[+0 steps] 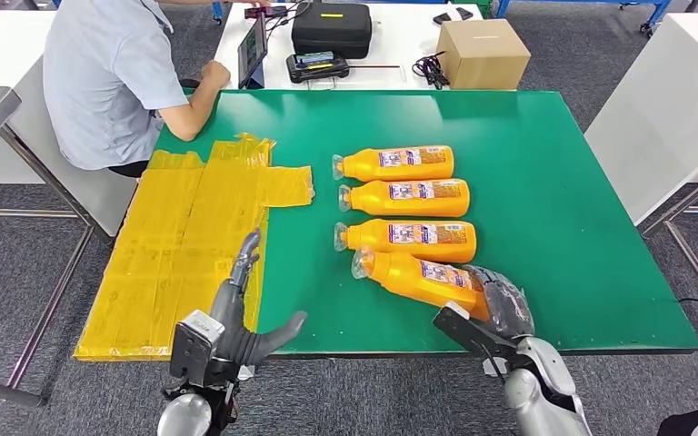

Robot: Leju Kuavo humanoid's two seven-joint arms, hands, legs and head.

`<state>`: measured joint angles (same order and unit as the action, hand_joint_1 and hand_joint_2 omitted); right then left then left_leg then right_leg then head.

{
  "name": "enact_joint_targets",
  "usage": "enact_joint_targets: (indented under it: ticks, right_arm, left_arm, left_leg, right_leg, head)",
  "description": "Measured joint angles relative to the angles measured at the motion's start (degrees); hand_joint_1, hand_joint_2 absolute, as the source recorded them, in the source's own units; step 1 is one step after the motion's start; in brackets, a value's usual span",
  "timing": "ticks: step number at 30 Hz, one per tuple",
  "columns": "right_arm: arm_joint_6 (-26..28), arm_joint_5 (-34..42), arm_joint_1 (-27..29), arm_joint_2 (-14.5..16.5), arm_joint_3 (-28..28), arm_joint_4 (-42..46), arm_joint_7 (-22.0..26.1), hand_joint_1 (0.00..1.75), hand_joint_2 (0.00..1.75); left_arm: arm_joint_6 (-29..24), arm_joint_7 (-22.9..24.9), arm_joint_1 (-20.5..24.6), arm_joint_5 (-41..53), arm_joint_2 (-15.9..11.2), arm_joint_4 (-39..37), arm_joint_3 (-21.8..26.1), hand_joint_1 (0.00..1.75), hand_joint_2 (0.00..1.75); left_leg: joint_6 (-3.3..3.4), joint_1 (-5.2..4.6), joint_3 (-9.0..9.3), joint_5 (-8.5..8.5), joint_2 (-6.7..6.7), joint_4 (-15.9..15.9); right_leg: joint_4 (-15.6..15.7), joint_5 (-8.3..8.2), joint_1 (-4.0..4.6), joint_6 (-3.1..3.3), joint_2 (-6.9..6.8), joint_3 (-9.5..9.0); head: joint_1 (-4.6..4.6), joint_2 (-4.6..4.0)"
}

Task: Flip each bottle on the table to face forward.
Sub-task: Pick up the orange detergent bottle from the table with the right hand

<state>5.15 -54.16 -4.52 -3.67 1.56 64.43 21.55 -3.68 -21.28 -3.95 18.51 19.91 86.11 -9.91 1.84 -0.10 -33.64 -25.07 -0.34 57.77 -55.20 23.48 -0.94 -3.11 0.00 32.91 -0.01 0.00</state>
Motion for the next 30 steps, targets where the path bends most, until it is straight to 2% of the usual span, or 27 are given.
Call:
enact_joint_targets:
  ticks: [8,12,16,21,30]
  right_arm:
    - [-1.52,3.30,3.41,2.24,-0.78,6.25,1.21,1.75,1.75]
    - [-2.39,5.67,4.52,3.57,-1.11,8.74,3.68,1.75,1.75]
    - [-4.67,9.93,4.92,5.90,-0.88,11.96,6.69,1.75,1.75]
    - [-6.45,13.95,4.41,9.26,1.21,14.53,8.13,1.75,1.75]
    - [-7.63,18.11,4.14,13.35,4.53,15.52,10.12,1.75,1.75]
  left_arm:
    - [-0.08,2.15,0.06,-3.60,0.00,-1.10,0.18,0.00,1.75]
    - [0.39,3.88,0.25,-8.31,0.00,-2.43,0.44,0.00,1.75]
    - [4.86,5.41,0.93,-16.25,0.00,-6.29,1.25,0.00,1.75]
    - [11.67,4.71,2.48,-21.50,0.00,-12.79,1.74,0.00,1.75]
    - [14.06,4.55,4.08,-27.37,0.00,-18.57,1.88,0.00,1.75]
  left_leg:
    - [-0.01,0.01,-0.15,0.00,0.01,-0.01]
    - [0.00,0.00,-0.30,0.01,-0.02,0.00]
    - [0.00,0.00,-0.45,0.02,0.00,0.00]
    - [-0.01,0.02,-0.49,0.03,-0.03,-0.01]
    - [-0.01,0.01,-0.64,0.03,-0.10,0.00]
  right_leg:
    - [-0.01,0.01,0.00,0.02,0.00,0.09]
    - [-0.02,0.01,-0.01,0.01,0.00,0.18]
    - [-0.03,-0.01,-0.01,0.01,0.00,0.34]
    - [-0.04,0.01,0.01,0.03,0.00,0.38]
    - [-0.04,0.01,-0.01,0.03,-0.01,0.52]
  head:
    - [0.01,0.00]
    - [0.01,0.00]
    - [0.00,0.00]
    - [0.00,0.00]
    - [0.01,0.00]
